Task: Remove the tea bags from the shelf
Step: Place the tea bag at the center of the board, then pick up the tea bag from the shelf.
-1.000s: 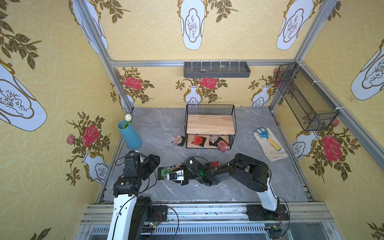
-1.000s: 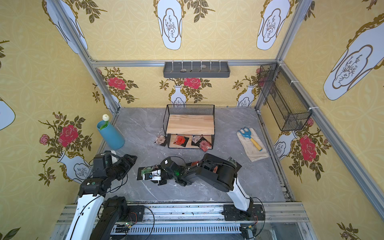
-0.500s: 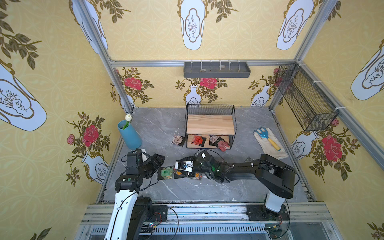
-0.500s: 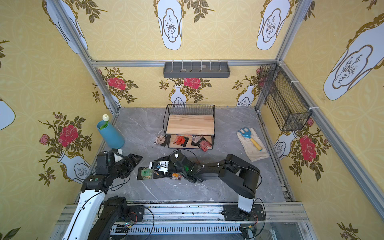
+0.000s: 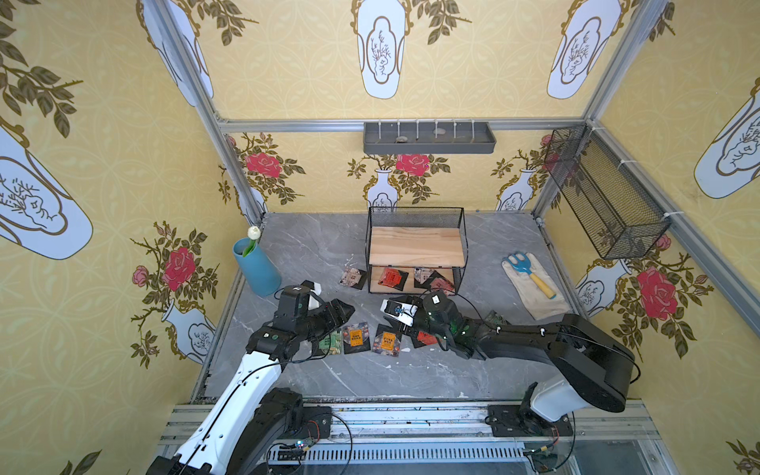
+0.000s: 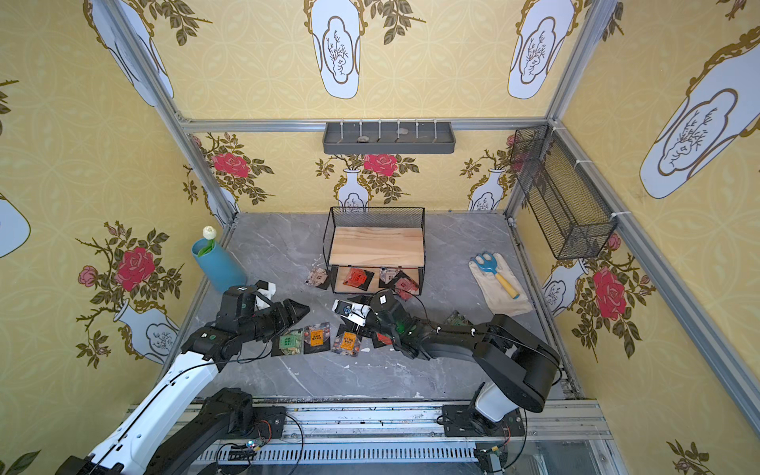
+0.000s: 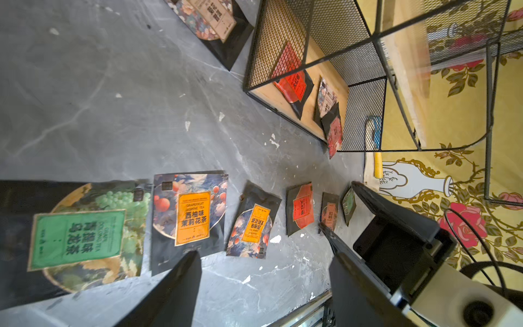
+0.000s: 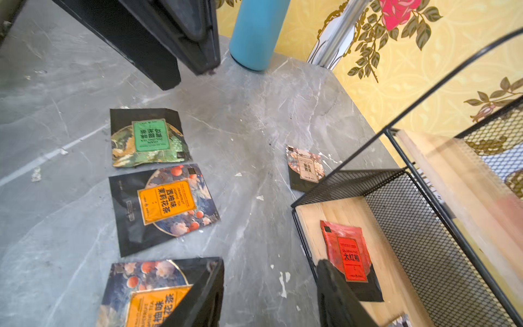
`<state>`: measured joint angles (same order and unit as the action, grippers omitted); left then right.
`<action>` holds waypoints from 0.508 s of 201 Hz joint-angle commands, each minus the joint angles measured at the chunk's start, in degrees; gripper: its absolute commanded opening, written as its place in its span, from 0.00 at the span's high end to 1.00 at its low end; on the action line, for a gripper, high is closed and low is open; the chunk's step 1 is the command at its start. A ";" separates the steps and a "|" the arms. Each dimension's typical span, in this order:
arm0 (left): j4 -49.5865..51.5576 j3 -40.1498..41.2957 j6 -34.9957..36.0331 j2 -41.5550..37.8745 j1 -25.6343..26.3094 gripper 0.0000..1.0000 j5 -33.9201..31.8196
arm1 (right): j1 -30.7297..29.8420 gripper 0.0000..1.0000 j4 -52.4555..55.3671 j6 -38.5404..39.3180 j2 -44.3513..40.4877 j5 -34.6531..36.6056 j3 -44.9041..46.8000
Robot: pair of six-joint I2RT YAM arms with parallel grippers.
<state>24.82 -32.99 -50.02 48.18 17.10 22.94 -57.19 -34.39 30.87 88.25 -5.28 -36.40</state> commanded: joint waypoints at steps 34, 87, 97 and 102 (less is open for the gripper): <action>-8.77 -0.28 -1.06 5.81 4.87 0.20 0.59 | 4.52 0.36 -5.19 -0.63 4.40 2.11 0.35; -10.67 0.38 -1.55 7.89 5.75 0.20 0.44 | 7.22 0.30 -10.19 0.47 10.82 2.41 -1.22; -10.67 0.65 -1.61 7.89 5.75 0.20 0.35 | 7.35 0.29 -11.12 1.08 11.99 2.47 -1.66; -10.67 0.72 -1.70 7.89 5.75 0.20 0.23 | 7.44 0.29 -11.55 1.28 12.52 2.63 -1.85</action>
<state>15.94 -32.93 -51.51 56.01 22.85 23.38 -50.00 -40.51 31.11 98.78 -2.70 -37.15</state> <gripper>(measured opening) 0.802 0.700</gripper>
